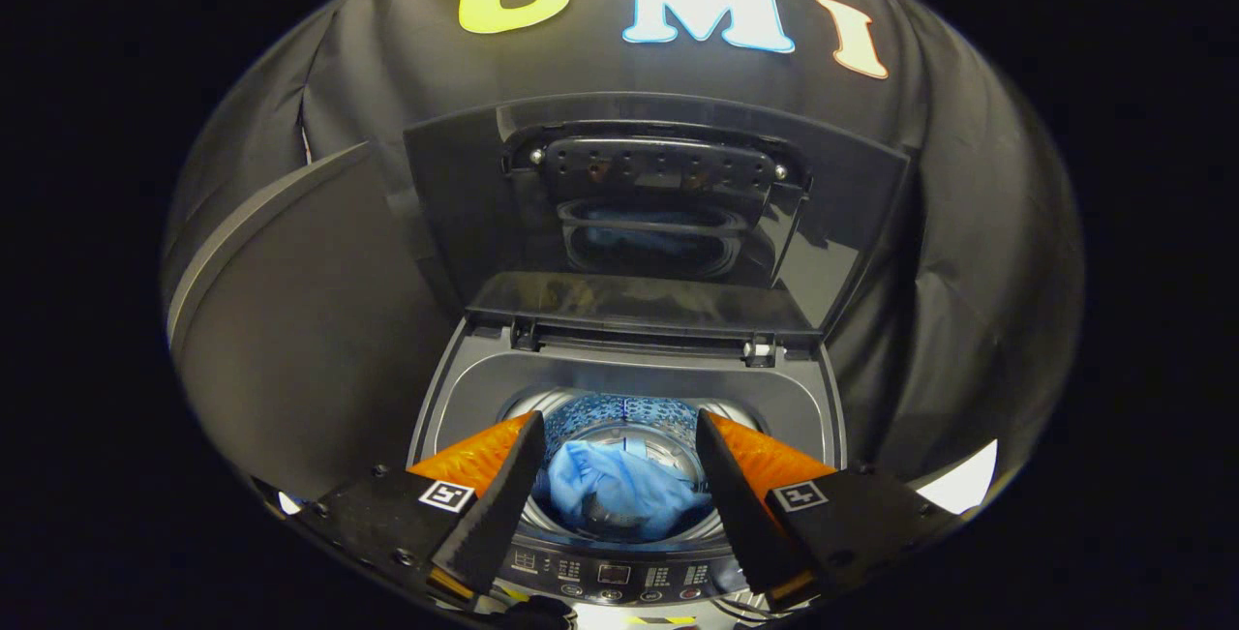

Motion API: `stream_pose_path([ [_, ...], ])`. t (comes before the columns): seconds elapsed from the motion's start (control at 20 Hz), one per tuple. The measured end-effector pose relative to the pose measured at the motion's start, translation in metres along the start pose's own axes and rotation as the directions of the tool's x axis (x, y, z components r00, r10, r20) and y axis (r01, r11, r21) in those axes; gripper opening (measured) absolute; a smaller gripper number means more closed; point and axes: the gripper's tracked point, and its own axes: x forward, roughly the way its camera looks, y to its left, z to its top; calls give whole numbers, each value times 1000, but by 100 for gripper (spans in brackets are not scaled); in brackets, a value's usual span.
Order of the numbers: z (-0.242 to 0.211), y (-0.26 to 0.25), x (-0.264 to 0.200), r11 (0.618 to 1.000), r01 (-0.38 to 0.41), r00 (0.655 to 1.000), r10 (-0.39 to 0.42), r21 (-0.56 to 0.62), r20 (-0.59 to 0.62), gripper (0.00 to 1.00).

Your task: Put the clothes into the washing machine and then close the washing machine lid.

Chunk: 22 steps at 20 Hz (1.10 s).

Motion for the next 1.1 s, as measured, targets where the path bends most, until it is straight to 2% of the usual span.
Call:
stream_pose_path([
  [0.15, 13, -2, -8, 1000, 6, 999, -7, 18, 49, 96],
  [0.3, 45, -2, -22, 1000, 5, 985, -10, 29, 171, 96],
  [0.65, 129, -5, -64, 1000, 22, 908, -23, 8, 418, 96],
  [0.9, 169, -6, -62, 999, 38, 876, -35, 4, 480, 96],
  [1.1, 196, -5, -48, 998, 55, 864, -49, 3, 500, 96],
])
